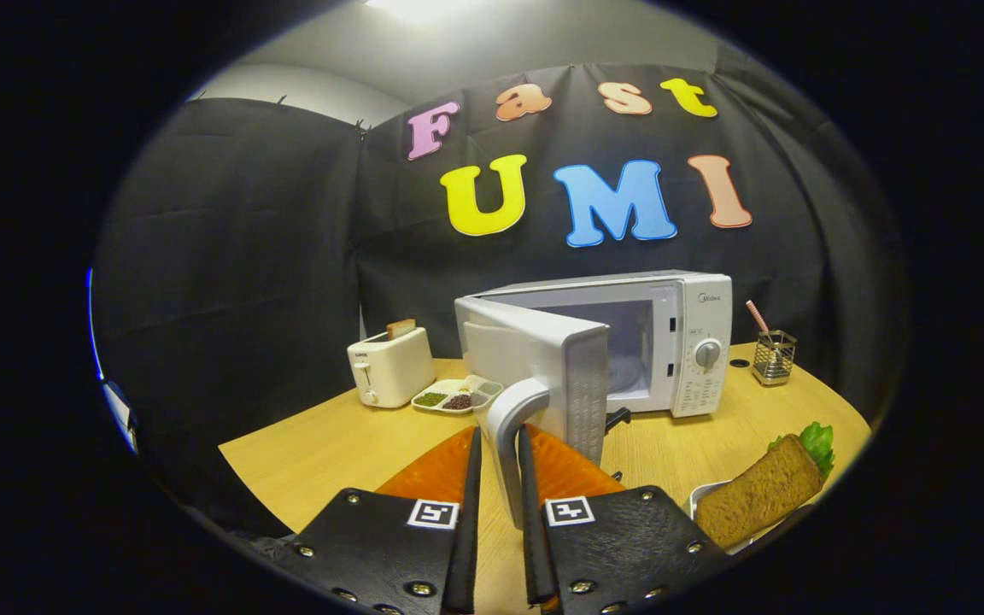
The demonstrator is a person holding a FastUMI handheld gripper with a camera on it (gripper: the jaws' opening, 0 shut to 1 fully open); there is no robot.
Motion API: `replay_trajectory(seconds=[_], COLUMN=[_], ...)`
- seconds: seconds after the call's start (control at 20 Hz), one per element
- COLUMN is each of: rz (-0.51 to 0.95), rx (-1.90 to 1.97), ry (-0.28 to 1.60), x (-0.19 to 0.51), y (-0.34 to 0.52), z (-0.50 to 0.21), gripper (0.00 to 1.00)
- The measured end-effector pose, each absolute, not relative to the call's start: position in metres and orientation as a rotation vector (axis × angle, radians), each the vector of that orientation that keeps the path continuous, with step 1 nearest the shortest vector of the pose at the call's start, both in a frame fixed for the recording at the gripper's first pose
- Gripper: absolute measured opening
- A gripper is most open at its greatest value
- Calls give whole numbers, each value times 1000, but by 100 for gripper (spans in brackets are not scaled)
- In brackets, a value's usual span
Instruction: Open the microwave, put the food inside, and close the microwave door.
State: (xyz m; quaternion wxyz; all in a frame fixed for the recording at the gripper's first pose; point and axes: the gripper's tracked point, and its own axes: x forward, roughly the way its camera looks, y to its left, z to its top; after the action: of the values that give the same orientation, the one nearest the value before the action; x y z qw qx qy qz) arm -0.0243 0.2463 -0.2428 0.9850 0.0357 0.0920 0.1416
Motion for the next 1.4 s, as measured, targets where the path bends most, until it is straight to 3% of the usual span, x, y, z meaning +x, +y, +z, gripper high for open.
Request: replay_trajectory(seconds=[1.2, 1.4], rz=[600, 708], rx=[82, 103], ry=[226, 204], x=[-58, -54], y=[454, 492], z=[-253, -251], gripper=[22, 17])
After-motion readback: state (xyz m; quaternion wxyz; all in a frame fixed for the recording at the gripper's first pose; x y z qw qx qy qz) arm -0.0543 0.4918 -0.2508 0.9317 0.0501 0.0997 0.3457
